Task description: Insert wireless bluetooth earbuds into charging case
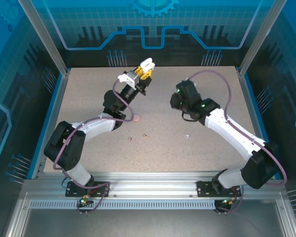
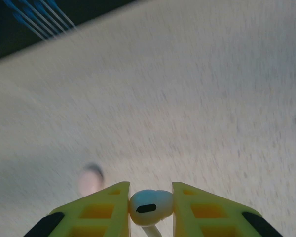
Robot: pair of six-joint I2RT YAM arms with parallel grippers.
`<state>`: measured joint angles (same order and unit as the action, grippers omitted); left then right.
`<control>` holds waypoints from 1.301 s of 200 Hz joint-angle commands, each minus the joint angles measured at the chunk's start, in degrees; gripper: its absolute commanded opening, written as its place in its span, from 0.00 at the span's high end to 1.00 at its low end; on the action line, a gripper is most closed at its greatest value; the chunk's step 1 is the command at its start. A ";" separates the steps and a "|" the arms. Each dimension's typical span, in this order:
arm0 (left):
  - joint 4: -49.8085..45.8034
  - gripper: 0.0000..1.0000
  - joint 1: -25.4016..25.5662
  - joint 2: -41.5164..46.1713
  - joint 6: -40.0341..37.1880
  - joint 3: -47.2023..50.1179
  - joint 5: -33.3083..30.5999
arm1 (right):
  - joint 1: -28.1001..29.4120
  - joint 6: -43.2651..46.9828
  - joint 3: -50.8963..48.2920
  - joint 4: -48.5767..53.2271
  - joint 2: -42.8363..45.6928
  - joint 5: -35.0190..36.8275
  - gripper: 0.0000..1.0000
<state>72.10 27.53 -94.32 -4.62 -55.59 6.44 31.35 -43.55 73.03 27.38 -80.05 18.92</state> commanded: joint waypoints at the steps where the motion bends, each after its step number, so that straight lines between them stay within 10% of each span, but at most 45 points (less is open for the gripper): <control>1: 0.30 1.00 0.26 1.43 -1.11 -2.19 3.11 | -2.29 5.55 5.93 -5.15 1.68 -2.10 0.76; 109: 1.90 1.00 1.64 -3.80 -1.88 -5.73 -0.13 | -3.12 11.93 11.84 -33.29 0.29 -17.93 0.76; 260: 3.58 1.00 2.46 -6.84 -3.06 -8.08 -3.89 | 3.20 0.10 7.23 -48.62 -6.85 -12.51 0.76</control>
<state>72.51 29.65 -100.47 -6.37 -61.69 3.66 33.23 -42.04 80.97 -17.85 -86.30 4.51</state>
